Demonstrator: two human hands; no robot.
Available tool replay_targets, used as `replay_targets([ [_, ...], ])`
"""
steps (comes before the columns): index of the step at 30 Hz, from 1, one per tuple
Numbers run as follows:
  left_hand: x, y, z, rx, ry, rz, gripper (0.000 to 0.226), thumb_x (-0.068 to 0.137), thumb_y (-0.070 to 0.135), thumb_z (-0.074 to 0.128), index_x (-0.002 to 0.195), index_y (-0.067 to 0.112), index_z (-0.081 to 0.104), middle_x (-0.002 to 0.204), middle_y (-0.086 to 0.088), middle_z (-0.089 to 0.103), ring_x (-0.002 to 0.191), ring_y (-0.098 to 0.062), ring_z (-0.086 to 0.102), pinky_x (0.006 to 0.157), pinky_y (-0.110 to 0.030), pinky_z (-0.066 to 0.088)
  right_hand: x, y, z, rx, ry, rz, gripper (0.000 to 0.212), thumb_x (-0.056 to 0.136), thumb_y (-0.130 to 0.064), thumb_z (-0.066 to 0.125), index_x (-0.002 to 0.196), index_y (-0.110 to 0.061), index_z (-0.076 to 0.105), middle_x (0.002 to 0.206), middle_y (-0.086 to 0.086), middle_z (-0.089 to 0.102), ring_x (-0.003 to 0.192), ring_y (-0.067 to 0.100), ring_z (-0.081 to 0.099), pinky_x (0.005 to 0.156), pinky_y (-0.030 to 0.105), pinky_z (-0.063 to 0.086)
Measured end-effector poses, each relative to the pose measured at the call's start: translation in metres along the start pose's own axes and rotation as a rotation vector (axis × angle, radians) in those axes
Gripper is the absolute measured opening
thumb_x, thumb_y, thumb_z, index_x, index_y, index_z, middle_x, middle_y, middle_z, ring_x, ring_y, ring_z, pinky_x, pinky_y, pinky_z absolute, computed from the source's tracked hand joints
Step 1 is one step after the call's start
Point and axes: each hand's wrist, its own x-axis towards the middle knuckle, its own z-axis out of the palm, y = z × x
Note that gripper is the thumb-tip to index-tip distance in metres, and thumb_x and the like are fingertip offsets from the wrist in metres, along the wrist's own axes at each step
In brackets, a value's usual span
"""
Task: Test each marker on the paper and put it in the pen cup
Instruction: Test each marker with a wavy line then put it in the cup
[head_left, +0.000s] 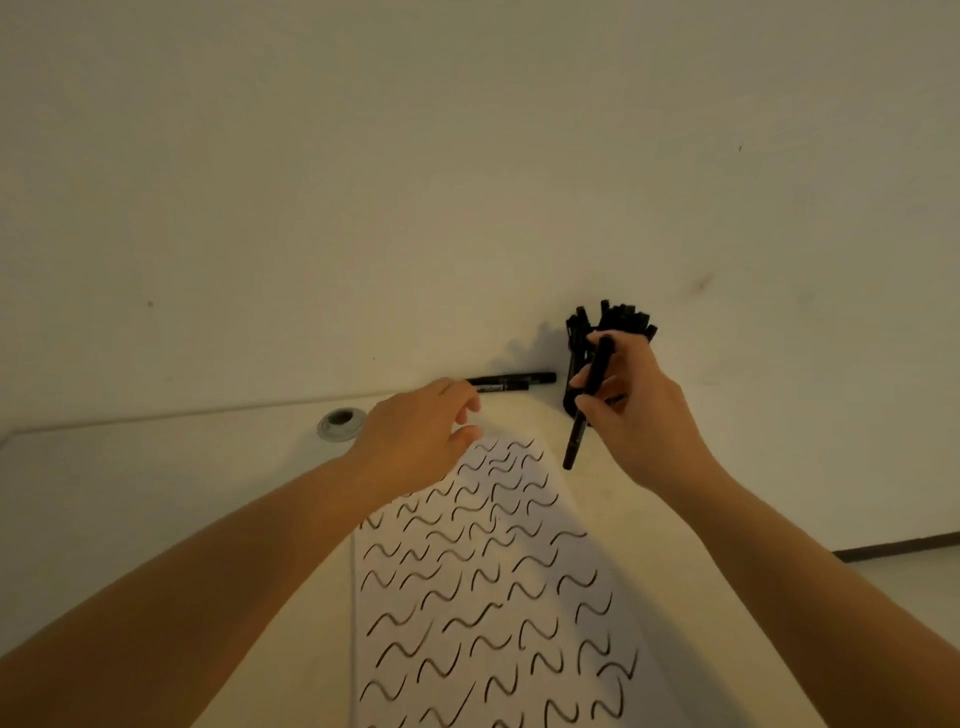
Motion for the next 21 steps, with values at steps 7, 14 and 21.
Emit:
replay_targets([
  [7, 0.066, -0.042, 0.028, 0.088, -0.093, -0.101, 0.029, 0.090, 0.035, 0.048, 0.114, 0.019, 0.049, 0.113, -0.001, 0.053, 0.098, -0.019, 0.052, 0.074, -0.033, 0.043, 0.061, 0.025, -0.019, 0.002, 0.239, -0.020, 0.061, 0.086, -0.011, 0.060, 0.131, -0.037, 0.028, 0.088, -0.015, 0.056, 0.077, 0.002, 0.059, 0.058, 0.019, 0.046],
  [14, 0.096, -0.061, 0.061, 0.181, -0.098, -0.062, 0.036, 0.092, 0.032, 0.046, 0.124, 0.017, 0.045, 0.122, -0.004, 0.049, 0.107, -0.021, 0.047, 0.077, -0.033, 0.042, 0.091, 0.035, -0.015, 0.053, 0.417, -0.021, 0.044, 0.091, -0.016, 0.054, 0.123, -0.037, 0.032, 0.087, -0.017, 0.054, 0.073, -0.001, 0.059, 0.054, 0.013, 0.046],
  [21, 0.106, -0.073, 0.086, 0.292, -0.090, -0.038, 0.030, 0.093, 0.032, 0.040, 0.112, 0.012, 0.051, 0.111, -0.006, 0.052, 0.099, -0.023, 0.050, 0.071, -0.033, 0.040, 0.098, 0.055, 0.000, -0.030, 0.385, -0.012, 0.044, 0.090, -0.016, 0.053, 0.125, -0.037, 0.035, 0.085, -0.016, 0.055, 0.077, 0.006, 0.059, 0.068, 0.030, 0.052],
])
